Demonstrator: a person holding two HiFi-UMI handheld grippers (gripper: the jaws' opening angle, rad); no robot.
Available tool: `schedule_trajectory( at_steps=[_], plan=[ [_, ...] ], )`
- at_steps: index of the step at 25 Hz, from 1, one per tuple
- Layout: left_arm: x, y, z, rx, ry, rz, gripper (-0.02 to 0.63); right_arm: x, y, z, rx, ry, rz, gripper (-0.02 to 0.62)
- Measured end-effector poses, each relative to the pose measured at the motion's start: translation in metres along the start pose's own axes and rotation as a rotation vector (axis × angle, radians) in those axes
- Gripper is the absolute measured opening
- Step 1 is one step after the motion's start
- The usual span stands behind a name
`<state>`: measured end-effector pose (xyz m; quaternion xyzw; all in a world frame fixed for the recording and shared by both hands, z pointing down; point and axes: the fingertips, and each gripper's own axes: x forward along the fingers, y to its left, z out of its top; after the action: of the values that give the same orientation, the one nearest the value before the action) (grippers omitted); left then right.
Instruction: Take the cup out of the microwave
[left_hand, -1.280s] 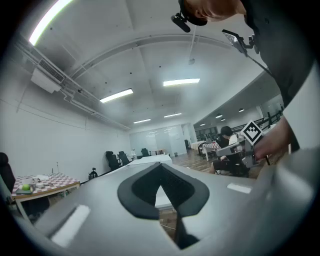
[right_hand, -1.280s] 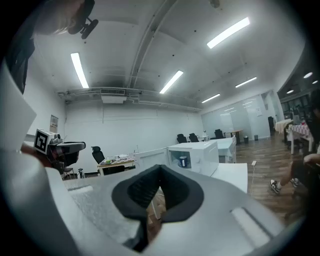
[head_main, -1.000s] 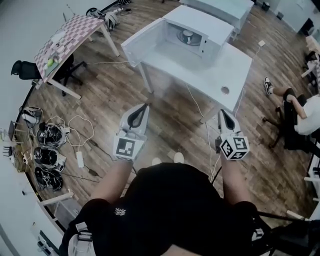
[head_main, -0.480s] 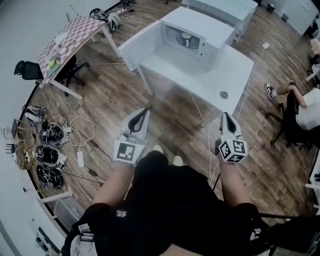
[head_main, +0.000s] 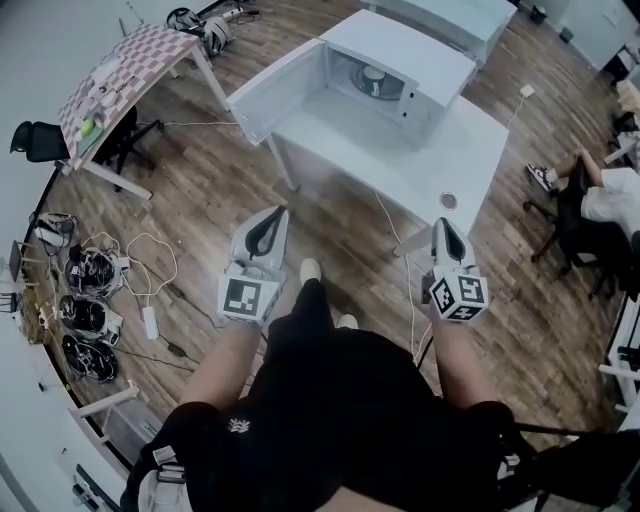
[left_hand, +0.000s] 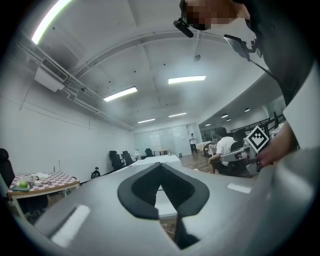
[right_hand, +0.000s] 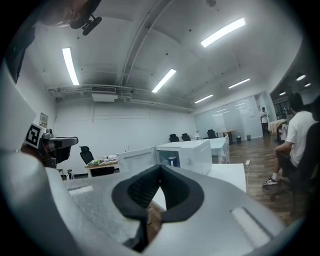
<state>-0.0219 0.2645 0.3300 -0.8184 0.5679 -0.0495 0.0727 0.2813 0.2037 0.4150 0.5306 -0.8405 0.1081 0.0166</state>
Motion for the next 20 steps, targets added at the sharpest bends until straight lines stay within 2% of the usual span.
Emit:
schedule_trajectory(
  at_steps=[7,15,20],
  plan=[
    [0.060,0.048,-0.009,-0.023,-0.013,-0.048,0.006,0.065,0.004,-0.002,-0.010,0.039,-0.032,0.002],
    [0.127,0.118,-0.016,-0.028,-0.039,-0.111,0.006,0.160,0.029,0.026,-0.014,0.027,-0.054,0.002],
    [0.160,0.157,-0.013,-0.017,-0.057,-0.163,0.006,0.200,0.043,0.042,-0.028,0.014,-0.089,0.002]
  ],
)
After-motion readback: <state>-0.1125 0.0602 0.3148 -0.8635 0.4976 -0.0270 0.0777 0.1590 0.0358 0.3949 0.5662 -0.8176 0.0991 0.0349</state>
